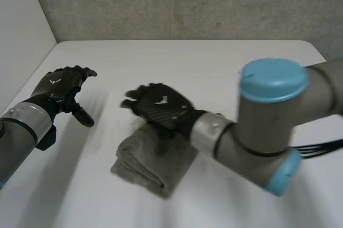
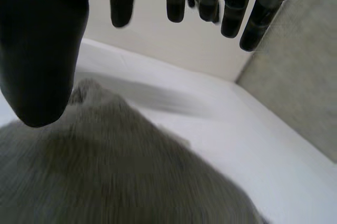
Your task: Fold the towel.
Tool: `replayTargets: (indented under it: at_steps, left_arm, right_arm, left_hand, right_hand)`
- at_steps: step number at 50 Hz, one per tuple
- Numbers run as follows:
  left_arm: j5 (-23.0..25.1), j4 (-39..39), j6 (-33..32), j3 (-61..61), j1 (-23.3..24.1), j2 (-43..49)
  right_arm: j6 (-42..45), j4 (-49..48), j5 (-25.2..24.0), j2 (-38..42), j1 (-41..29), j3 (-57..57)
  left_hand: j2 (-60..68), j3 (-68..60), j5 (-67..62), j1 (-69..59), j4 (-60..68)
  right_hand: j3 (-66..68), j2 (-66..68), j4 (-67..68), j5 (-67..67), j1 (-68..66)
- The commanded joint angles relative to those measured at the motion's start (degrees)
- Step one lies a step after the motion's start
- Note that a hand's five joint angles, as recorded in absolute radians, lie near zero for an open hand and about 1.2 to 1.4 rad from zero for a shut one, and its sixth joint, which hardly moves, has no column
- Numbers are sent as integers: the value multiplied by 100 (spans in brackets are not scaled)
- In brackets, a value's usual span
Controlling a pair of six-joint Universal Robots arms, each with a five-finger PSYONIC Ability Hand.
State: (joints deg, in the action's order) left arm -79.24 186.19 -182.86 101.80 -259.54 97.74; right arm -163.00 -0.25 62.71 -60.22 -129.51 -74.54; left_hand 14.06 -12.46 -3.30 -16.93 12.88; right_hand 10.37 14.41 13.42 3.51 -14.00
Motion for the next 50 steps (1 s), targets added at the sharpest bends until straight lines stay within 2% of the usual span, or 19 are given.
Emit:
replayTargets:
  at_steps: [1,3,4,6,7,8,9,10,12,17,21,28,33,50]
  left_arm:
    - [242,5,-30,-214,61,70]
    - [697,-21,-30,-327,96,96]
    - [699,-22,-30,-328,96,96]
    - [1390,-83,-4,-433,184,244]
    - [1394,-83,-4,-433,184,245]
    - [1716,-161,22,-477,289,359]
    - [1719,-162,23,-477,290,360]
    - [1971,-284,23,-503,411,455]
    - [2078,-442,14,-504,508,526]
    - [2000,-584,23,-433,676,667]
    - [1895,-584,14,-363,878,807]
    - [1719,-531,-57,-328,896,1001]
    - [1701,-435,-83,-460,808,1483]
    - [1675,-444,-443,-433,685,1845]
  right_arm:
    - [-30,219,-74,-973,874,-1253]
    - [-127,104,-74,-1133,1060,-1502]
    - [-310,-78,-66,-1254,1225,-1711]
    - [-529,-315,-57,-1334,1366,-1904]
    - [-775,-535,-65,-1352,1489,-2054]
    - [-777,-537,-65,-1352,1490,-2055]
    - [-995,-703,-83,-1344,1595,-2142]
    - [-1171,-800,-92,-1318,1657,-2196]
    - [-1269,-897,-101,-1300,1692,-2257]
    - [-1261,-1065,-127,-1010,1666,-2337]
    - [-1199,-1109,-153,-475,1649,-2170]
    - [-1199,-1135,-118,115,1631,-1994]
    - [-1190,-1170,-57,572,1640,-1687]
    - [-1199,-1416,75,687,1631,-1554]
  left_hand:
    - [-368,246,292,655,-288]
    - [-385,246,309,671,-288]
    - [-385,246,309,671,-288]
    - [-385,246,309,671,-288]
    - [-385,246,309,671,-288]
    - [-385,246,309,671,-288]
    - [-385,246,309,671,-288]
    - [-385,246,309,671,-288]
    - [-385,246,309,671,-288]
    - [-385,246,309,671,-288]
    - [-385,246,309,671,-288]
    - [-385,246,309,671,-288]
    - [-385,246,309,671,-288]
    - [-385,246,309,671,-288]
  right_hand:
    - [-37,-441,-342,-351,400]
    - [-37,-441,-342,-351,400]
    - [-37,-441,-342,-351,400]
    - [-37,-441,-342,-351,400]
    - [-37,-441,-342,-351,400]
    - [-37,-441,-342,-351,400]
    - [-37,-441,-342,-351,400]
    - [-37,-441,-342,-351,400]
    - [-37,-441,-342,-351,400]
    - [-37,-441,-342,-351,400]
    - [-37,-441,-342,-351,400]
    - [-37,-441,-342,-351,400]
    - [-37,-441,-342,-351,400]
    - [-37,-441,-342,-351,400]
